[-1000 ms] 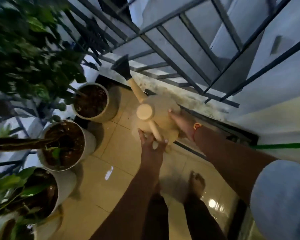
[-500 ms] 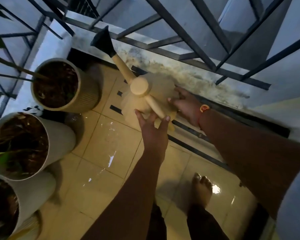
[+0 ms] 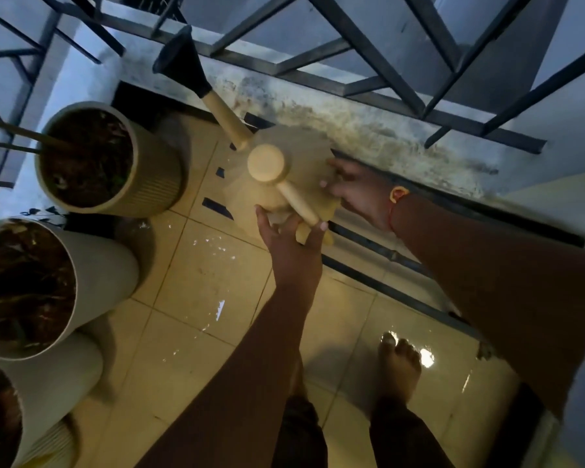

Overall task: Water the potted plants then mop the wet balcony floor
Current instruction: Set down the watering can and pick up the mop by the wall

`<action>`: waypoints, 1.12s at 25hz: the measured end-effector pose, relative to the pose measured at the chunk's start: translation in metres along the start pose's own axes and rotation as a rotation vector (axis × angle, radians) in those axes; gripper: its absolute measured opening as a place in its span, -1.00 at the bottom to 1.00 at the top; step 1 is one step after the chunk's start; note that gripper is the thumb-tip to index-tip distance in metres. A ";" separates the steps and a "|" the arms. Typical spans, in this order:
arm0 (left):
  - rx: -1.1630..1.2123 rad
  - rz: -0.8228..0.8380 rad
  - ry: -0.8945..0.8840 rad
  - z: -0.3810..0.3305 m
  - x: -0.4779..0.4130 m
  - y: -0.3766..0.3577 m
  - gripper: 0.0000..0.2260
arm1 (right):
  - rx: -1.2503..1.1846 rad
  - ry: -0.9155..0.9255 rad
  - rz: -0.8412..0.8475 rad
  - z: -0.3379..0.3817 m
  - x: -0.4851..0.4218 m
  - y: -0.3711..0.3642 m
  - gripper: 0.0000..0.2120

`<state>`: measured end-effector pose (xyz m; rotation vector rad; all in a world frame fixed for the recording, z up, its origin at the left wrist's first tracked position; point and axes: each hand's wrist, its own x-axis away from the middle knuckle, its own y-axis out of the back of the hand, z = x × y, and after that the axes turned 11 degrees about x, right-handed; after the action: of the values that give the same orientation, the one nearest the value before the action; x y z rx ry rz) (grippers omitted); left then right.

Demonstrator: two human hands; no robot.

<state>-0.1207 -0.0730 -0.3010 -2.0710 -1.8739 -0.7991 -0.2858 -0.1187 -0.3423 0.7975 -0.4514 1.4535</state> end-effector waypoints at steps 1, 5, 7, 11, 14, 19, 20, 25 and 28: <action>-0.016 0.011 0.007 -0.002 0.001 0.003 -0.85 | 0.045 0.003 -0.003 0.001 0.006 0.002 -0.34; -0.134 0.051 0.061 -0.022 0.012 0.021 -0.66 | 0.235 0.033 -0.050 0.013 0.049 0.001 -0.36; -0.256 0.100 0.065 -0.039 0.022 0.036 -0.50 | 0.363 0.079 -0.047 0.023 0.081 0.005 -0.46; -0.604 0.226 0.031 -0.087 0.065 0.067 -0.28 | 0.623 0.057 -0.125 0.041 0.168 0.023 -0.37; -0.765 0.354 -0.046 -0.142 0.121 0.081 -0.19 | 0.742 -0.030 -0.200 0.062 0.254 0.032 -0.28; -0.967 0.534 -0.286 -0.235 0.219 0.066 -0.18 | 0.613 -0.047 -0.388 0.102 0.401 0.058 -0.36; -0.987 0.557 -0.355 -0.252 0.236 0.058 -0.18 | 0.612 -0.054 -0.425 0.105 0.426 0.066 -0.35; -1.105 0.658 -0.604 -0.302 0.302 0.003 -0.15 | 0.519 -0.214 -0.638 0.087 0.529 0.109 -0.28; -1.138 0.724 -0.669 -0.318 0.336 -0.037 -0.10 | 0.417 -0.322 -0.804 0.066 0.573 0.135 -0.27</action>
<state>-0.2218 0.0515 0.1348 -3.7093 -0.5513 -1.1781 -0.3480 0.2244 0.1365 1.3649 -0.0294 0.6639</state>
